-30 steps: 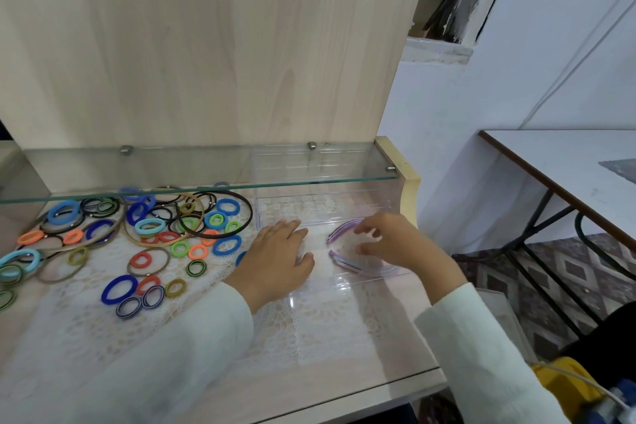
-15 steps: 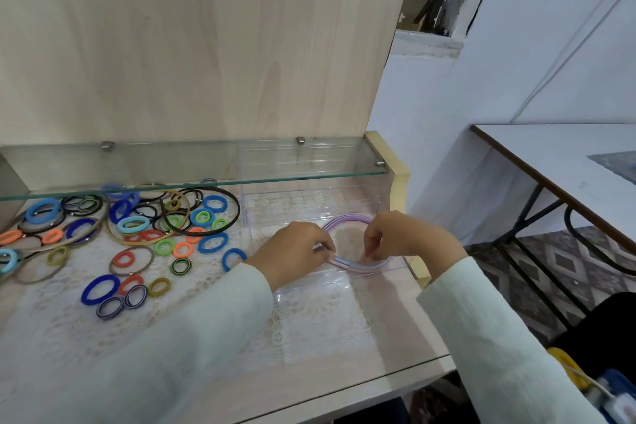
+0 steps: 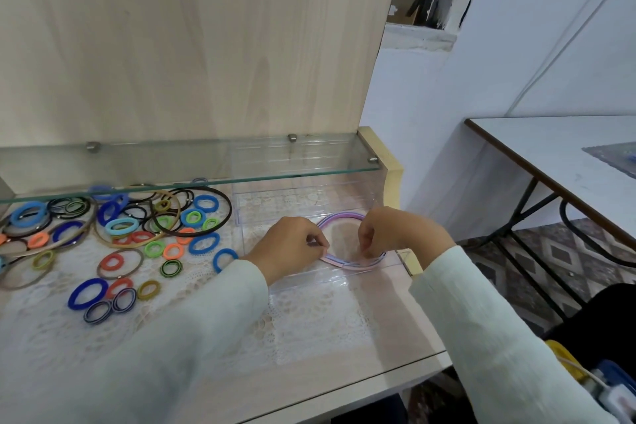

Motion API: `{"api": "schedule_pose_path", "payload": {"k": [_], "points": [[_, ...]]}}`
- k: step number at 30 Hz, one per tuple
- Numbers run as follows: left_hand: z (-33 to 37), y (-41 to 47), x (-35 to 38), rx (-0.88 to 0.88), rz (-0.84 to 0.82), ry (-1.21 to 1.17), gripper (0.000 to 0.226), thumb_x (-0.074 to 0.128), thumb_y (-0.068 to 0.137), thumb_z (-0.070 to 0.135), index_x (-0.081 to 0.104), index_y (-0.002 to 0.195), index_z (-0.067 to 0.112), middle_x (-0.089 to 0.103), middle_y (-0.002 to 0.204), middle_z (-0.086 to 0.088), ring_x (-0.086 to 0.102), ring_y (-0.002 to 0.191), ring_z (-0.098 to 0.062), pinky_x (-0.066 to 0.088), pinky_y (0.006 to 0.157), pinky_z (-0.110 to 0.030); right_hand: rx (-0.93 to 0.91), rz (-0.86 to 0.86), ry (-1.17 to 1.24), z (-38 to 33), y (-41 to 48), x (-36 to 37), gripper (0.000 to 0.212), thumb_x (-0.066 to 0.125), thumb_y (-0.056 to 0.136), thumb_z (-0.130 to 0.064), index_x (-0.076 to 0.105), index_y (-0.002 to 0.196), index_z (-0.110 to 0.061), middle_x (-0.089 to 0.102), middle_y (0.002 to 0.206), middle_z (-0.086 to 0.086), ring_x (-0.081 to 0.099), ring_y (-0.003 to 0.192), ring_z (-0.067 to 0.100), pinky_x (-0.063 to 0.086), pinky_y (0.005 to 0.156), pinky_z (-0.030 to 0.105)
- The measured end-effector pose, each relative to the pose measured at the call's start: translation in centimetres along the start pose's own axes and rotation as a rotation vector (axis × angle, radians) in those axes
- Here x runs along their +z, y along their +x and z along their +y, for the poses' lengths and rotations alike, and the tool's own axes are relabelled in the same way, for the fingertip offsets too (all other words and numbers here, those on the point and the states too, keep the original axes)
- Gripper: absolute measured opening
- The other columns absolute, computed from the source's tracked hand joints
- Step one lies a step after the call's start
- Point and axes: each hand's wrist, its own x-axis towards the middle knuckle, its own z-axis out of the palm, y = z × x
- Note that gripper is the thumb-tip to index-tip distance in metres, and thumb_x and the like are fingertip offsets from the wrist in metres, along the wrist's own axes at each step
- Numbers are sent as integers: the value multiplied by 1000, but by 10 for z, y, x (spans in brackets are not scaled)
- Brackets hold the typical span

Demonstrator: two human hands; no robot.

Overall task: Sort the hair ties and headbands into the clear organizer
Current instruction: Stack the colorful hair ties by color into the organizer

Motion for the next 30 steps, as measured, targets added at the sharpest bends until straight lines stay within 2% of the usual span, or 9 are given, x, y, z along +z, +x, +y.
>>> {"api": "schedule_pose_path", "payload": {"k": [3, 7, 10, 13, 16, 19, 22, 26, 30], "points": [[0, 1, 3, -11, 40, 0, 25, 72, 85, 17, 69, 108, 24, 64, 106, 3, 61, 96, -12, 49, 84, -24, 6, 37, 48, 2, 1, 1, 9, 62, 82, -11, 68, 82, -18, 58, 74, -9, 53, 72, 14, 42, 60, 21], [1, -2, 3, 17, 85, 61, 45, 69, 89, 26, 55, 131, 26, 51, 128, 4, 53, 112, -14, 38, 87, -19, 41, 264, 105, 3, 9, 10, 21, 52, 89, -10, 69, 101, -11, 64, 100, 3, 57, 94, 21, 45, 77, 26], [-2, -6, 4, 16, 78, 81, 44, 66, 91, 29, 56, 132, 22, 52, 129, 5, 52, 116, -15, 35, 88, -18, 71, 315, 92, 5, 17, 19, 33, 46, 91, -4, 65, 117, -7, 61, 117, 11, 56, 106, 28, 44, 87, 28], [-5, -9, 7, 22, 65, 51, 28, 70, 86, 28, 67, 112, 18, 61, 113, 2, 57, 103, -15, 42, 80, -23, 87, 332, 58, 3, 22, 27, 30, 43, 89, -3, 64, 110, 0, 57, 117, 19, 56, 102, 32, 43, 81, 30], [-6, -10, 7, 19, 56, 42, 23, 72, 84, 26, 71, 104, 15, 67, 105, -2, 60, 96, -18, 49, 83, -31, 102, 347, 66, 2, 24, 33, 26, 43, 89, -2, 62, 105, 3, 54, 116, 21, 57, 101, 34, 42, 78, 29], [-4, -10, 6, 3, 64, 64, 25, 71, 84, 21, 71, 107, 10, 69, 107, -6, 63, 100, -21, 51, 88, -36, 110, 360, 81, 5, 26, 36, 27, 42, 88, -2, 62, 106, 3, 56, 115, 18, 56, 98, 31, 42, 77, 28], [-3, -9, 6, -11, 72, 85, 25, 69, 85, 21, 71, 107, 11, 69, 107, -7, 63, 100, -22, 52, 88, -36, 125, 358, 83, 4, 27, 38, 27, 42, 89, -2, 60, 109, 2, 58, 115, 17, 56, 96, 28, 38, 75, 24], [-3, -9, 4, -15, 48, 112, 28, 67, 86, 25, 70, 110, 12, 67, 111, -5, 61, 102, -22, 51, 89, -37, 119, 366, 72, -3, 27, 41, 32, 42, 91, -5, 60, 117, 0, 54, 122, 14, 56, 106, 29, 43, 86, 27], [-4, -15, 1, 19, 51, 126, 40, 57, 94, 36, 59, 132, 21, 57, 129, 2, 55, 115, -16, 47, 95, -33, 82, 418, 87, -13, 23, 44, 38, 41, 90, -9, 57, 125, -7, 53, 126, 11, 53, 111, 30, 45, 91, 34]]}}
